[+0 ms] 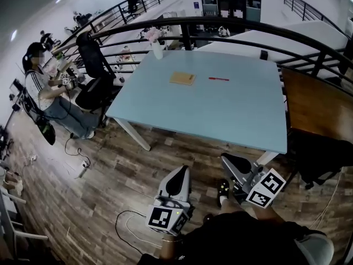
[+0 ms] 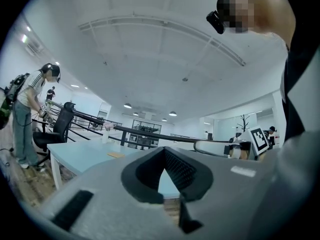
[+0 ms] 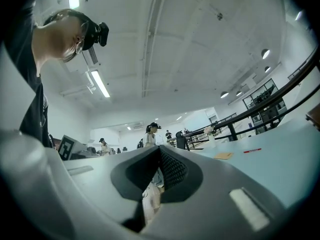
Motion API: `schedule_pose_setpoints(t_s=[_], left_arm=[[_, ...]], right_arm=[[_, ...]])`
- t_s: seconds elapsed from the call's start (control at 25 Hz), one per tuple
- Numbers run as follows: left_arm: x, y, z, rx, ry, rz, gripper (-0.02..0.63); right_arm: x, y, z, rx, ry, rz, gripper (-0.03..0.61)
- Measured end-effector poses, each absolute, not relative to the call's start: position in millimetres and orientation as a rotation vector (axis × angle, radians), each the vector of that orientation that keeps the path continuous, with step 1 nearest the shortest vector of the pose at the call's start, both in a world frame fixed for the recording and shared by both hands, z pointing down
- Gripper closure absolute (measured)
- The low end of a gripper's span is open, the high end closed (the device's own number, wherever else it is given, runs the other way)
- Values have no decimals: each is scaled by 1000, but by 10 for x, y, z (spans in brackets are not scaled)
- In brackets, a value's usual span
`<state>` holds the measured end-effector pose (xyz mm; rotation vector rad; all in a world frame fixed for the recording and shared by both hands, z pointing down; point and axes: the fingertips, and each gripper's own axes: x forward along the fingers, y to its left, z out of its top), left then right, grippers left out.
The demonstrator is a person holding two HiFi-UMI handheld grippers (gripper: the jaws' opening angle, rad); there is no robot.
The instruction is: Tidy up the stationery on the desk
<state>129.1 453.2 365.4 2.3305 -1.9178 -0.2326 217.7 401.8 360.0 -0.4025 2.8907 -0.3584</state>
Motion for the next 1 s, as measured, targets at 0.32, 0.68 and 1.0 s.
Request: schedule_pose_setpoints(t_s=[0.32,0.68,1.0], left_arm=[[1112,3975,3749,2270,-1958,-165,616],[860,3551,3726,2224,-2007,-180,617],[731,3163,3630,2209,-2043,-192,617]], right_arm=[[2009,3428,3688,-366,2877,-416,571],[1765,2962,3663,-310,2882,-435,571],[1609,2531,3558,-258,2882,-437,571]])
